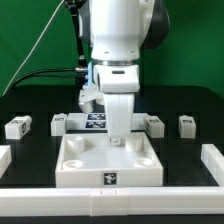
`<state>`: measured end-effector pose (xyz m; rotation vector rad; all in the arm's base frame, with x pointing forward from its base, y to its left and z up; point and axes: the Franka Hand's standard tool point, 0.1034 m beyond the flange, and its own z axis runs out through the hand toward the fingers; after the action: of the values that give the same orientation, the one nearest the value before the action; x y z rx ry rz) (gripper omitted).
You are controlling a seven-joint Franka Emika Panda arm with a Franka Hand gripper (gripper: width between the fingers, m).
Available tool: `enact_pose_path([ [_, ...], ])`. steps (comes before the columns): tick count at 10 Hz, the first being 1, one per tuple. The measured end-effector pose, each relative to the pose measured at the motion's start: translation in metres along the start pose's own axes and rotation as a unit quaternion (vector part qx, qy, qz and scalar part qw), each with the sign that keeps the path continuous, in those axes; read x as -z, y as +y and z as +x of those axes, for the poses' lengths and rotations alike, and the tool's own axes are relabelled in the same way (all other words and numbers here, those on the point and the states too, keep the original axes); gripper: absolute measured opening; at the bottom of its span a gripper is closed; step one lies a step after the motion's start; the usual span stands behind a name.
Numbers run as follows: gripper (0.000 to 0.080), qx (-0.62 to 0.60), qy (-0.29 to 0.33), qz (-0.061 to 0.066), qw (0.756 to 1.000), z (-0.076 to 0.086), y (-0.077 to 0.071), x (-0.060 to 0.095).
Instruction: Assemble one leg
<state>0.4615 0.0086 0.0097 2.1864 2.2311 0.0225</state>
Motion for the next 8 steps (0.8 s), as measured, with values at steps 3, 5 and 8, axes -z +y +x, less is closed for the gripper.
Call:
enact_pose_path([
  [3, 0.0059, -0.001, 0.001, -0.014, 1.0, 0.04, 0.029, 0.0],
  [5, 0.006, -0.011, -0.004, -0.001, 1.0, 0.046, 0.033, 0.0],
  [8, 0.006, -0.008, -0.006, 0.002, 1.0, 0.065, 0.033, 0.0],
])
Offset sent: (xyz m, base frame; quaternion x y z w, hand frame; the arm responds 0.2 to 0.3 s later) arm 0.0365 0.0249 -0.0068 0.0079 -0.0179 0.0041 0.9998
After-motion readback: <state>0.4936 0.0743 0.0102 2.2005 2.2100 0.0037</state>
